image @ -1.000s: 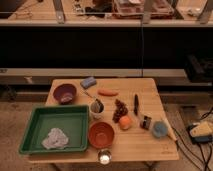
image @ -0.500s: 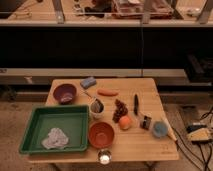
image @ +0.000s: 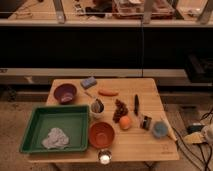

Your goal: Place banana in tray

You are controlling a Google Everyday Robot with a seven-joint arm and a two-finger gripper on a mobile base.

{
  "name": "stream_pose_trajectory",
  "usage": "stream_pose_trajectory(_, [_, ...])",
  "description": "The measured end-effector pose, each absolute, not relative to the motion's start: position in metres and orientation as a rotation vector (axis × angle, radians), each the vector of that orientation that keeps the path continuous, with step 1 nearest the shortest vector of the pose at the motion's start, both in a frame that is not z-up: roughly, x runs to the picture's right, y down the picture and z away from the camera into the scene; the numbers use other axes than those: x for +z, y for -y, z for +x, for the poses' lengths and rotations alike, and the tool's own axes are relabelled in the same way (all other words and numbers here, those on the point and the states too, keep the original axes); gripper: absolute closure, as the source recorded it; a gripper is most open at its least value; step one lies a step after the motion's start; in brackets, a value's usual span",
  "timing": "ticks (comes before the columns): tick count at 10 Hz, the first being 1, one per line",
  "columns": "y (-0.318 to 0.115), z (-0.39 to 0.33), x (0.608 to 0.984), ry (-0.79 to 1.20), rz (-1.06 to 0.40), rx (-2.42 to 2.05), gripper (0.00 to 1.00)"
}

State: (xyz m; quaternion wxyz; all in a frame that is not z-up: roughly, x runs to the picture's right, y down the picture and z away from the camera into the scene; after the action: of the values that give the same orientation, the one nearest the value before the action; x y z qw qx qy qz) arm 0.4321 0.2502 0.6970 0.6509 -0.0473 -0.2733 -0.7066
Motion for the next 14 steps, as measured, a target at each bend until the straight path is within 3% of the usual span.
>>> stream_pose_trajectory(4, [-0.256, 0.424, 0.725, 0.643, -0.147, -1.605, 0.5])
stream_pose_trajectory(14, [-0.266, 0.406, 0.754, 0.734, -0.185, -1.616, 0.5])
